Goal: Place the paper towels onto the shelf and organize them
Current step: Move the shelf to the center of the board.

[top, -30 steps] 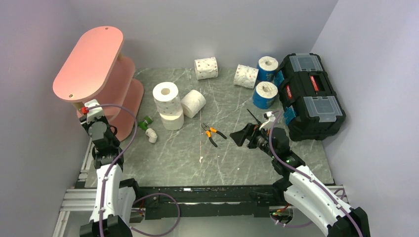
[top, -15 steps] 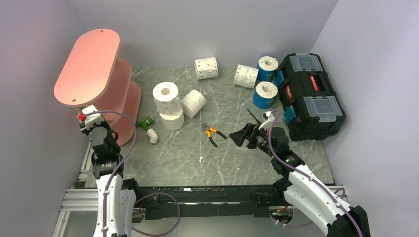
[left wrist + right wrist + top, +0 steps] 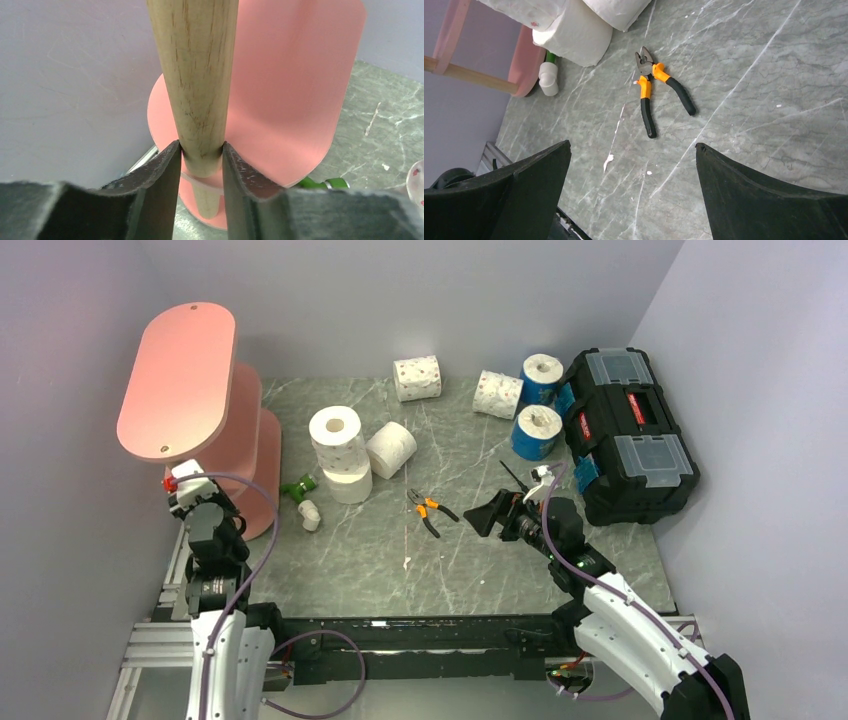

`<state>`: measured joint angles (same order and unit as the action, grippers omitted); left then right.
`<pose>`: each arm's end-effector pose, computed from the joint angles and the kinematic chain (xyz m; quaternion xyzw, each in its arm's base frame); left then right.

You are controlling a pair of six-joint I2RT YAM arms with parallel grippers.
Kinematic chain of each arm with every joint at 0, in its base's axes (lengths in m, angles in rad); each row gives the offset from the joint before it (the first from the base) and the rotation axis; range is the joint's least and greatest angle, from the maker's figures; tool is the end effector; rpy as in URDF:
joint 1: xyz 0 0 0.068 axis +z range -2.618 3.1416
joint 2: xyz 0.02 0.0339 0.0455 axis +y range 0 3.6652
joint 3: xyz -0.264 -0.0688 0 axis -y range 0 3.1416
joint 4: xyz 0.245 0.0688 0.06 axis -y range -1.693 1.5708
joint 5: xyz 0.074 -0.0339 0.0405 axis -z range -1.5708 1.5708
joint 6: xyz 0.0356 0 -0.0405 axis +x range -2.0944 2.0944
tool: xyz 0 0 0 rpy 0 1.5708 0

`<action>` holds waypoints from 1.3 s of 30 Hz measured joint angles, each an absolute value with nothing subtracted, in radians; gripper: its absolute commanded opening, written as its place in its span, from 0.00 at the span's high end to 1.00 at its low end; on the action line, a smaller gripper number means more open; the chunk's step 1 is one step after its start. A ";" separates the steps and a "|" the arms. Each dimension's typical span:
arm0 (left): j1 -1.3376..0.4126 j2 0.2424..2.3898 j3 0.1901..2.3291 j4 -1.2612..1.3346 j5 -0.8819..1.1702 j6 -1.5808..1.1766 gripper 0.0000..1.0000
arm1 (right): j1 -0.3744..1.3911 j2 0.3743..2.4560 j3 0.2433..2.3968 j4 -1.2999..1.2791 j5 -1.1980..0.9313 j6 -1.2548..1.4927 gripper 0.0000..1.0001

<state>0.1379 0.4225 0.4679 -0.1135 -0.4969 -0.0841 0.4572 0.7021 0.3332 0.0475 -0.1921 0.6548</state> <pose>0.1228 0.0342 0.2856 -0.2453 0.6854 0.1974 0.6566 0.1513 0.0820 0.2172 0.0238 0.8090 0.3733 0.4534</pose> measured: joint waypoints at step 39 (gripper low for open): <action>0.127 0.483 0.551 -0.088 -0.466 -0.110 1.00 | 0.457 0.728 0.342 0.047 -0.178 0.654 0.03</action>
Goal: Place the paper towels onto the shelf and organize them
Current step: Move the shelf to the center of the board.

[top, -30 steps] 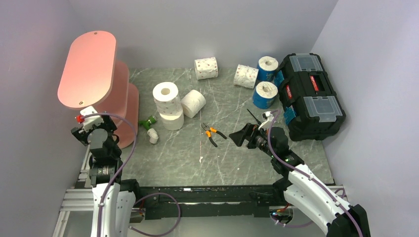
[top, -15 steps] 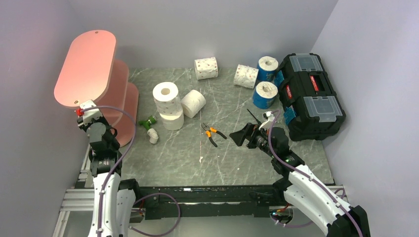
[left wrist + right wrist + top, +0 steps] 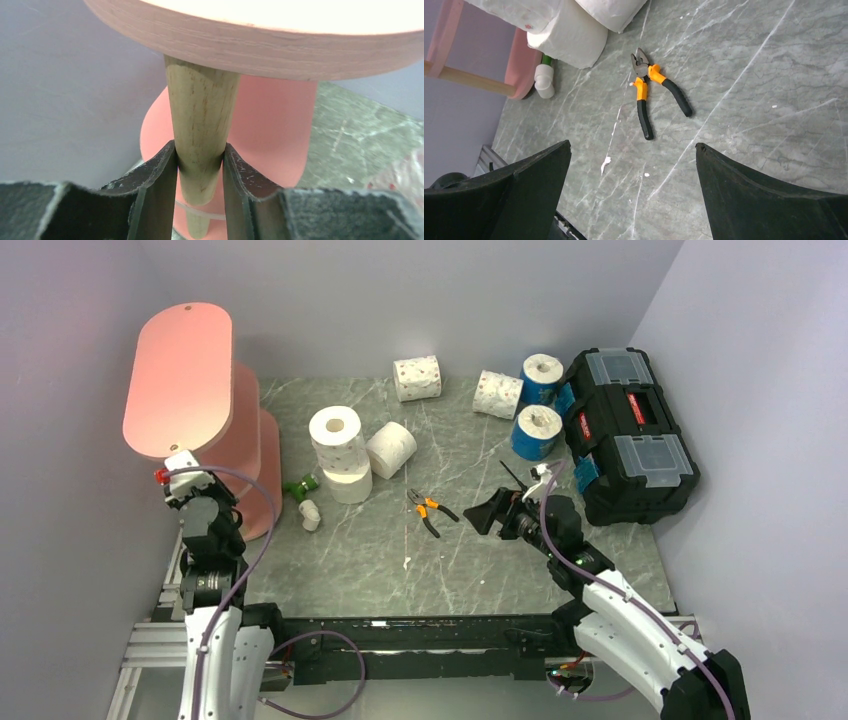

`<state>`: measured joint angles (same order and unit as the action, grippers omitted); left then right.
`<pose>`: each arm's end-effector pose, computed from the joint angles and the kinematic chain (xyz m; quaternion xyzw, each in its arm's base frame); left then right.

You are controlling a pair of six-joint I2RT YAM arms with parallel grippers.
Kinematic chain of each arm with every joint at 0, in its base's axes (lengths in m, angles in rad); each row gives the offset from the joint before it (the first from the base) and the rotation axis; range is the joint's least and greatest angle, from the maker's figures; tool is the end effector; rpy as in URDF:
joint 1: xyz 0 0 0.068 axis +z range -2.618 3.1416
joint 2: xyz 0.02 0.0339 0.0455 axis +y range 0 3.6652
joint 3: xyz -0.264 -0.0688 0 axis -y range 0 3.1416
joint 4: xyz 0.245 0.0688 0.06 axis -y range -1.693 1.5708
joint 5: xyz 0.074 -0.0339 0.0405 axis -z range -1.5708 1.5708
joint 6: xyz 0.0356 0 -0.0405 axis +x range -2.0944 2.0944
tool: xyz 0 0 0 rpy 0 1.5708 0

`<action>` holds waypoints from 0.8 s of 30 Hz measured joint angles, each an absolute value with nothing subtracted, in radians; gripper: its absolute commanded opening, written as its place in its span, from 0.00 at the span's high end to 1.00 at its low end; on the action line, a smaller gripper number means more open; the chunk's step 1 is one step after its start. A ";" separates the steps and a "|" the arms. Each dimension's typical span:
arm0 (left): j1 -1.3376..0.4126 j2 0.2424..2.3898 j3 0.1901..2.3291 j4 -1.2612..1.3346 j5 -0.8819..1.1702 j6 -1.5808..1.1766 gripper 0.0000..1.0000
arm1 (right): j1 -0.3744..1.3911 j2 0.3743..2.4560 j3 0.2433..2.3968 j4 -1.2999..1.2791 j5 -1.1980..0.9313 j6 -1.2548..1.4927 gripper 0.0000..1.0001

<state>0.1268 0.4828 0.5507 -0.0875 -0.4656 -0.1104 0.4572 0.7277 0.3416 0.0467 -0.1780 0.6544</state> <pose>0.1292 0.0326 0.3105 -0.2426 0.6708 0.1703 0.6799 0.1545 0.0830 0.2161 0.0290 0.8142 0.3652 0.4504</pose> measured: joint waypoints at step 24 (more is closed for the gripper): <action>-0.204 0.381 0.615 -0.324 -0.468 -0.408 1.00 | 0.460 0.797 0.474 0.035 -0.154 0.657 0.03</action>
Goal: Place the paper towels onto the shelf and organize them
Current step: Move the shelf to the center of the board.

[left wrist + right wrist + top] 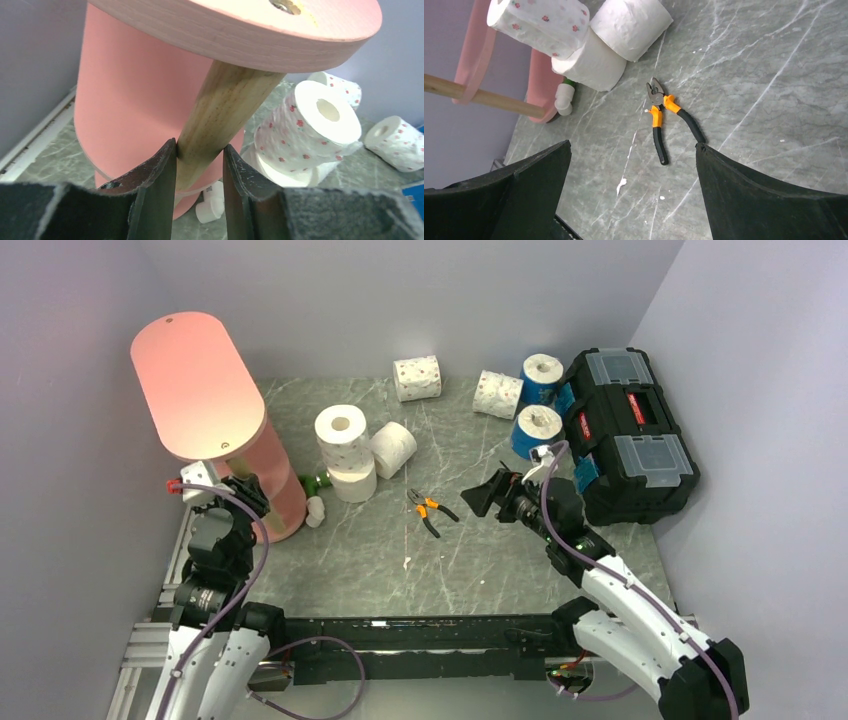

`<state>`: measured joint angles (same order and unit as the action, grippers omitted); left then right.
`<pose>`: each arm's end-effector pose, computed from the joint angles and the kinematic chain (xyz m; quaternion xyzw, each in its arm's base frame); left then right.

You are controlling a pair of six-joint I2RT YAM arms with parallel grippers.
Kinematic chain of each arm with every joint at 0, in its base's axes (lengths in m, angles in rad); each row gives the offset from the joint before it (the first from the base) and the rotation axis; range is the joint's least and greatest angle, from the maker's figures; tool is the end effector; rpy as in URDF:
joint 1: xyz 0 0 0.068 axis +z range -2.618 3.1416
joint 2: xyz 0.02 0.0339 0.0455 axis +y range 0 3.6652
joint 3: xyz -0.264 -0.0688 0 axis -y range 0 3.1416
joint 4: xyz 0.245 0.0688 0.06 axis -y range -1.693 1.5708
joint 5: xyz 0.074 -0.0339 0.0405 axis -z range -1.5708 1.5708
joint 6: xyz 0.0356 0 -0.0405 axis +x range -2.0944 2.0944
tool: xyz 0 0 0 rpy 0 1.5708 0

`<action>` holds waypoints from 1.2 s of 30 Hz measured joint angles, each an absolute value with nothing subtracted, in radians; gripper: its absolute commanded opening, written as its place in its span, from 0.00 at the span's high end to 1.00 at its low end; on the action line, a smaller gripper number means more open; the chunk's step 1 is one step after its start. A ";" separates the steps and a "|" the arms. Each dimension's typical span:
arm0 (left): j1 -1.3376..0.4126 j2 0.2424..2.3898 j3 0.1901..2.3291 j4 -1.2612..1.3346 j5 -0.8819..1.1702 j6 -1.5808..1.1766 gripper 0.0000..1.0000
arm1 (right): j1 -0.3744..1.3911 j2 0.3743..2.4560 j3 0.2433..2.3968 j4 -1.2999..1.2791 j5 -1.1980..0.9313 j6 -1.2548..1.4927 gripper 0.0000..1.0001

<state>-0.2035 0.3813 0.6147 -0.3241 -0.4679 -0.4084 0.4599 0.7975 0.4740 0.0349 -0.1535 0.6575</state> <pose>0.1059 -0.0055 0.3172 -0.2290 0.6986 -0.0343 0.6771 0.1693 0.0899 0.2504 0.0332 0.7997 0.3682 0.4731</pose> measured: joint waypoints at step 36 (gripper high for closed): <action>-0.323 0.211 0.675 -0.638 -0.198 -0.554 0.32 | 0.804 1.021 0.643 0.122 -0.026 0.550 0.03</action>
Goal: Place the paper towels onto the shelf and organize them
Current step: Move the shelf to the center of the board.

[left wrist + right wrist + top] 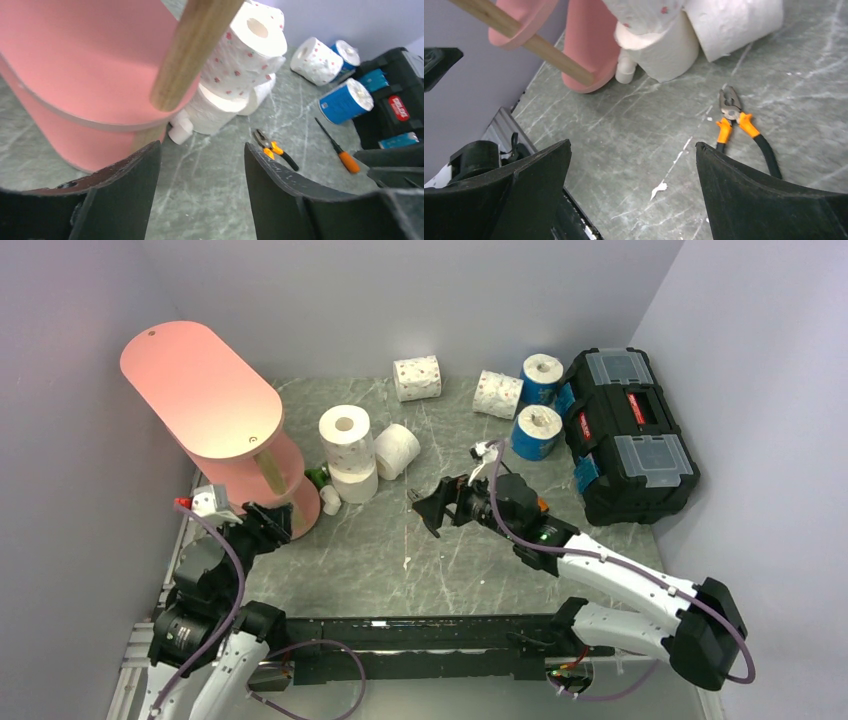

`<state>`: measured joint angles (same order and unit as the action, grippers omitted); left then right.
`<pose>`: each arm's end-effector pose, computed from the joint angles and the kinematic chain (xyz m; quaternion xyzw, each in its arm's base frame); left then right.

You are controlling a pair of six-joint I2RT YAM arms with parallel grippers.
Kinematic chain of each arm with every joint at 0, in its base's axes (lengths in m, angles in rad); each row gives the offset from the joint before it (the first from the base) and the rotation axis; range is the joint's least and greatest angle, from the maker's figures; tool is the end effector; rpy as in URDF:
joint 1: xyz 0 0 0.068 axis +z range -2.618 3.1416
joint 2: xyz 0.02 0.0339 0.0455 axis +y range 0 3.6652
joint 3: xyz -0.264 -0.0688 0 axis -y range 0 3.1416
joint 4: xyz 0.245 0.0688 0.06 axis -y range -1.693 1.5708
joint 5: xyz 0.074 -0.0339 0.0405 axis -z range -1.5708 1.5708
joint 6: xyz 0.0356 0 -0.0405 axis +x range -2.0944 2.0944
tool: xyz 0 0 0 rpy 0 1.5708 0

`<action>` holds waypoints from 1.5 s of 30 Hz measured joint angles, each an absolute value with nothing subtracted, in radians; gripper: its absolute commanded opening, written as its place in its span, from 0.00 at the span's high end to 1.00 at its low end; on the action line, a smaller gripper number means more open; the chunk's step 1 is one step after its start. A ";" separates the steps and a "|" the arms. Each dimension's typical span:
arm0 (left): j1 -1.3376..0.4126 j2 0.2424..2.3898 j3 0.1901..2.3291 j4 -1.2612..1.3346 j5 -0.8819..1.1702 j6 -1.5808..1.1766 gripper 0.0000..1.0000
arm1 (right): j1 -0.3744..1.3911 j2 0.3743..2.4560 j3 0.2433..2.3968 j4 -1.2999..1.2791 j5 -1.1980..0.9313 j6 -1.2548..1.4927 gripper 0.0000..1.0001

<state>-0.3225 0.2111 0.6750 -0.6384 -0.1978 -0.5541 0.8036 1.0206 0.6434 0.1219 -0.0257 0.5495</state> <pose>0.0604 -0.0128 0.3132 -0.1511 0.7499 -0.2030 0.6113 0.1645 0.1719 0.2764 -0.1081 0.7839 0.3907 0.4703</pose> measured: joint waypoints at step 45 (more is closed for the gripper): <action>-0.345 0.403 0.595 -0.297 -0.234 -0.197 1.00 | 0.875 0.857 0.566 0.094 0.175 0.479 0.03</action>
